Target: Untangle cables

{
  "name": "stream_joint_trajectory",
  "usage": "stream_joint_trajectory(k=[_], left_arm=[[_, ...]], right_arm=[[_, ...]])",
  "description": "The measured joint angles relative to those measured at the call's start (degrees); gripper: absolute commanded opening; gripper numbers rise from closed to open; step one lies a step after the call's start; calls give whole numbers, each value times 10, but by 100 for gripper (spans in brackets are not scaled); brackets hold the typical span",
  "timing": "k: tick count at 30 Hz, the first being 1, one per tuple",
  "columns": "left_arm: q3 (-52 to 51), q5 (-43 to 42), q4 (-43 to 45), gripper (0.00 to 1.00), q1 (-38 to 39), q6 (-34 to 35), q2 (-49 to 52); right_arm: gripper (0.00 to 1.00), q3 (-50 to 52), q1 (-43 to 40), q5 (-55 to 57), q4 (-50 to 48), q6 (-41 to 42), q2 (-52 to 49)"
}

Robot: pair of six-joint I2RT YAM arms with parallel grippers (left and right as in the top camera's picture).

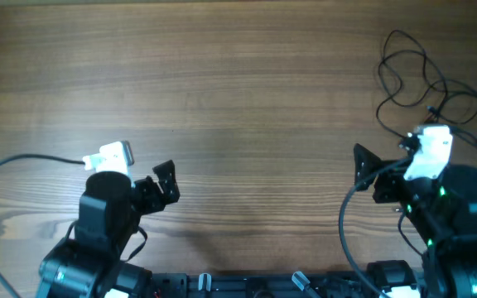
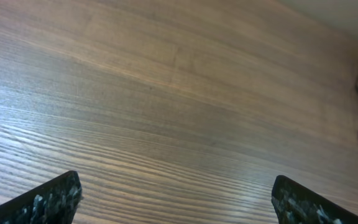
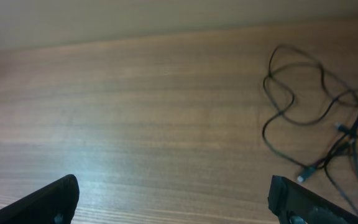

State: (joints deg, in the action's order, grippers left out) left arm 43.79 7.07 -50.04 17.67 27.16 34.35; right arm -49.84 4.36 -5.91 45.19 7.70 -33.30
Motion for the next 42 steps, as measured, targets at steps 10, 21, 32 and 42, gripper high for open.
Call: stream_joint_trajectory(k=[10, 21, 32, 42], left_arm=[[-3, 0, -22, 100, 0, 2, -22], [-3, 0, -22, 100, 0, 2, -22], [-4, 0, -23, 100, 0, 2, -21], [-4, 0, -22, 100, 0, 2, -21]], right_arm=[[100, 0, 0, 0, 26, 0, 2], [100, 5, 0, 42, 5, -33, 23], [100, 244, 0, 49, -382, -40, 260], [100, 449, 0, 49, -616, -39, 320]])
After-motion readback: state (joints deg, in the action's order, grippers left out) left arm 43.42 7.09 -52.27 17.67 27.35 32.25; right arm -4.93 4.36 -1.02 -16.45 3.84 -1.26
